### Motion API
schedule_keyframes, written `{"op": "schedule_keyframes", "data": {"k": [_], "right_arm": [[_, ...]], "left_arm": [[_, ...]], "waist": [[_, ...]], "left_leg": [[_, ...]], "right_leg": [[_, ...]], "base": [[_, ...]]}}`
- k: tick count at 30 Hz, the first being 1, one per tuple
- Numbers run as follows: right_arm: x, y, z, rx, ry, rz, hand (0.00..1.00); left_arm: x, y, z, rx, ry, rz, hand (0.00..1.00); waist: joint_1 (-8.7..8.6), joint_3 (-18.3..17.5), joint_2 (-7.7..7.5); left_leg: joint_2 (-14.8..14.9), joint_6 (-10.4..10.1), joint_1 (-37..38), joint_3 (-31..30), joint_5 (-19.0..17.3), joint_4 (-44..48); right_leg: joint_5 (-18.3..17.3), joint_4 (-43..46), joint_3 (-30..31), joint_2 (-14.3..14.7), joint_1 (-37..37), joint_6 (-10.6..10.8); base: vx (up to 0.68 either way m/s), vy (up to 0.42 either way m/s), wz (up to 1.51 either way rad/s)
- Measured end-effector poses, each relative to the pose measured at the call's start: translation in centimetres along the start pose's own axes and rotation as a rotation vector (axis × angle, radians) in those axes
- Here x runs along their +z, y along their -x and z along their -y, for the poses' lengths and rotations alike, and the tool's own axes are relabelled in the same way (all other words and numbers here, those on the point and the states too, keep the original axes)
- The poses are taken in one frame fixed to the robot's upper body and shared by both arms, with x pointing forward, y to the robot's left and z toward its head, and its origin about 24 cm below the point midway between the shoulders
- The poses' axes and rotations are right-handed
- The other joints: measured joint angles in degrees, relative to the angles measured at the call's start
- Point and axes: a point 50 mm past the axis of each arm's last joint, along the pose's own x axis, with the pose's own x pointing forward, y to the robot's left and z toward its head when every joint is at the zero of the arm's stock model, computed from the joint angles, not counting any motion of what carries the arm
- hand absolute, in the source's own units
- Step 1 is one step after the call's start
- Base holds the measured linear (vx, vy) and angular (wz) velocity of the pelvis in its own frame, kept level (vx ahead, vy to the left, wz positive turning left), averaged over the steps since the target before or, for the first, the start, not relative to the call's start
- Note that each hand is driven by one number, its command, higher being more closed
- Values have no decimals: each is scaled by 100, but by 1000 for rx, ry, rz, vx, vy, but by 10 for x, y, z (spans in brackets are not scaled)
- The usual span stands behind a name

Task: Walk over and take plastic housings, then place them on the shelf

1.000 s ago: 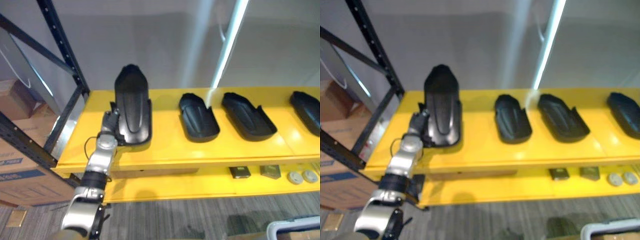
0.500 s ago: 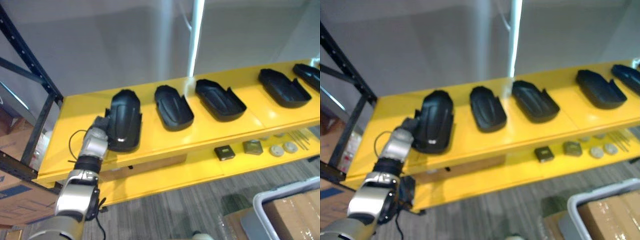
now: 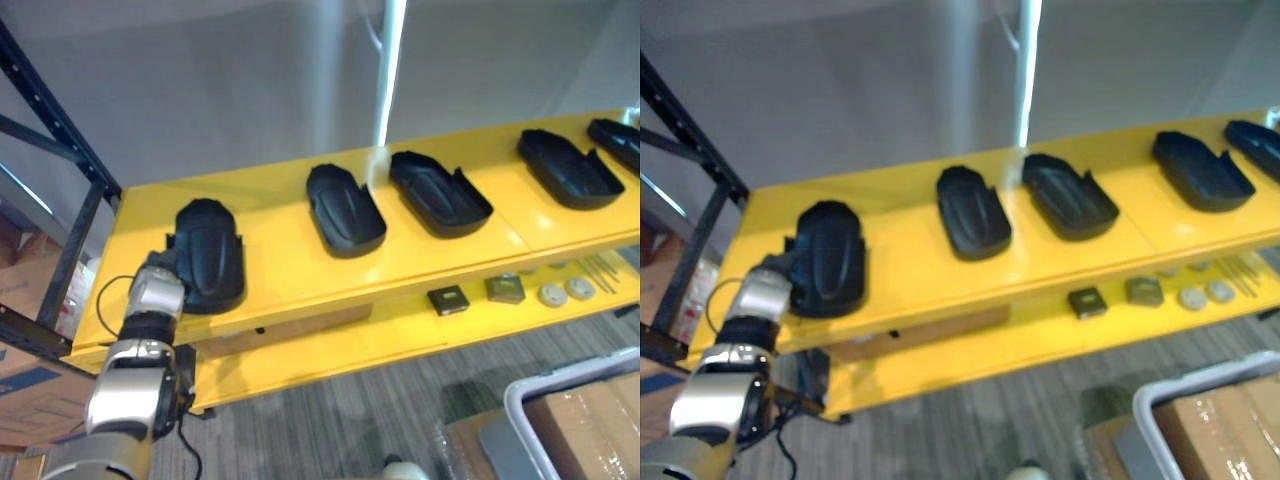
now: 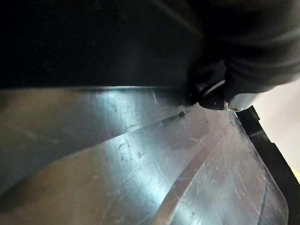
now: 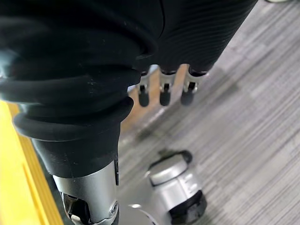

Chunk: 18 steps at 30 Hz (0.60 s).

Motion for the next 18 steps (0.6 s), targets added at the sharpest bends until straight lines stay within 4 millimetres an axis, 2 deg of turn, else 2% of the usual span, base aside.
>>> {"op": "schedule_keyframes", "data": {"k": [5, 10, 18], "right_arm": [[0, 0, -2, 13, 25, 3, 0], [0, 0, -4, 21, 34, 3, 0], [0, 0, -7, 39, 60, 5, 0]], "left_arm": [[20, 2, -11, 45, 40, 44, 100], [28, 2, -23, 57, 85, 63, 100], [30, 2, -21, 37, 119, 70, 100]], "waist": [[-1, 106, 2], [-40, 169, 10], [-51, 299, -42]], "left_leg": [[1, 6, -21, -6, 15, 0], [9, 20, -99, -6, 32, 0], [9, 21, -99, -4, 38, 0]], "right_leg": [[-3, 25, 23, 3, -41, -4], [-4, 70, 59, 14, -148, -6], [-7, 86, 74, 17, -160, -13]], "base": [[0, 0, 0], [-8, -3, -1], [0, 0, 0]]}}
